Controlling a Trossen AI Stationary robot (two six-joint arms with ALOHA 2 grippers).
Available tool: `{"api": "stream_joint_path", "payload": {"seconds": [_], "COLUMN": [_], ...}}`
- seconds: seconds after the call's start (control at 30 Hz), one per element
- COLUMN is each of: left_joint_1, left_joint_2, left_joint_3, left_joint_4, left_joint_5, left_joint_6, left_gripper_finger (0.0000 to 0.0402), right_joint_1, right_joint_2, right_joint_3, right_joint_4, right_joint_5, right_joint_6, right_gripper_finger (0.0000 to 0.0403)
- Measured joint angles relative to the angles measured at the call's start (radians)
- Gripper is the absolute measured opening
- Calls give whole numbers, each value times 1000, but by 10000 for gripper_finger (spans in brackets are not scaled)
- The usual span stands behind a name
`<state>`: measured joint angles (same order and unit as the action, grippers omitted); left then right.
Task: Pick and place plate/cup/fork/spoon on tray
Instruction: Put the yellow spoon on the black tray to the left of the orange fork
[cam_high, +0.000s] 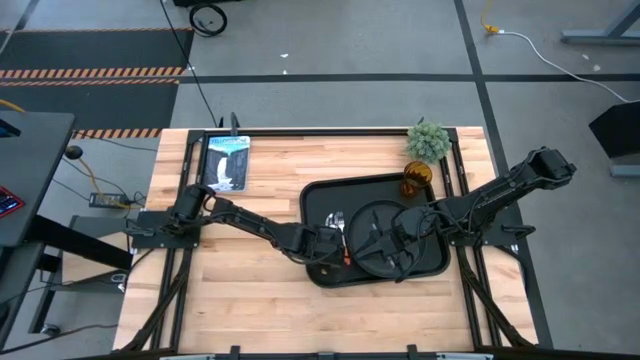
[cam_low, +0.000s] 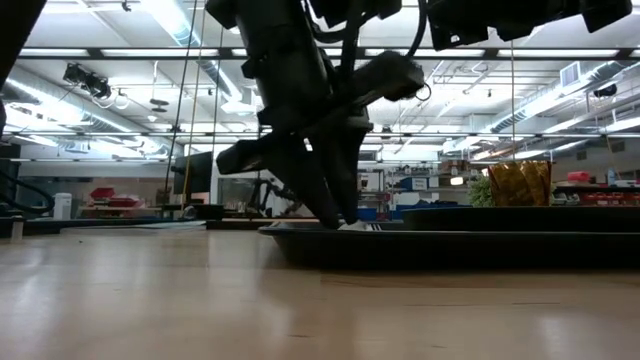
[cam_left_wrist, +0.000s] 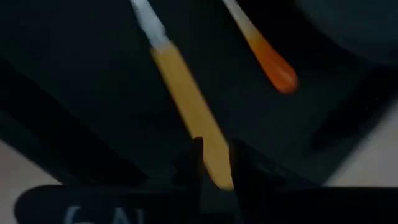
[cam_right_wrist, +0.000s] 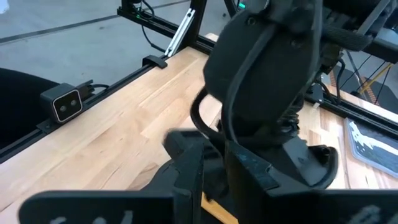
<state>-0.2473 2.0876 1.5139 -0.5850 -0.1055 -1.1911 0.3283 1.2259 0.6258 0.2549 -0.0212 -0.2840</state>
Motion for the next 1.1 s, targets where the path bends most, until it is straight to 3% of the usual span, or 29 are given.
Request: {"api": "stream_joint_path", "payload": {"seconds": [0.23, 0.33, 0.7, 1.1], "left_joint_1": [21, 57, 180, 191], "left_joint_2": [0, 0, 13, 61], "left_joint_3": [1, 1, 3, 2], "left_joint_4": [-9, -12, 73, 32], "left_joint_5": [-313, -367, -277, -231], "left_joint_6": [126, 153, 343, 334], "left_gripper_finger": [73, 67, 42, 39], "right_joint_1": [0, 0, 0, 0], "right_joint_2": [0, 0, 0, 0], "right_joint_3": [0, 0, 0, 0], "right_joint_4": [6, 7, 13, 13], "right_joint_5": [0, 0, 0, 0], "right_joint_6": [3, 3, 11, 12], "right_gripper_finger": [75, 75, 75, 75]}}
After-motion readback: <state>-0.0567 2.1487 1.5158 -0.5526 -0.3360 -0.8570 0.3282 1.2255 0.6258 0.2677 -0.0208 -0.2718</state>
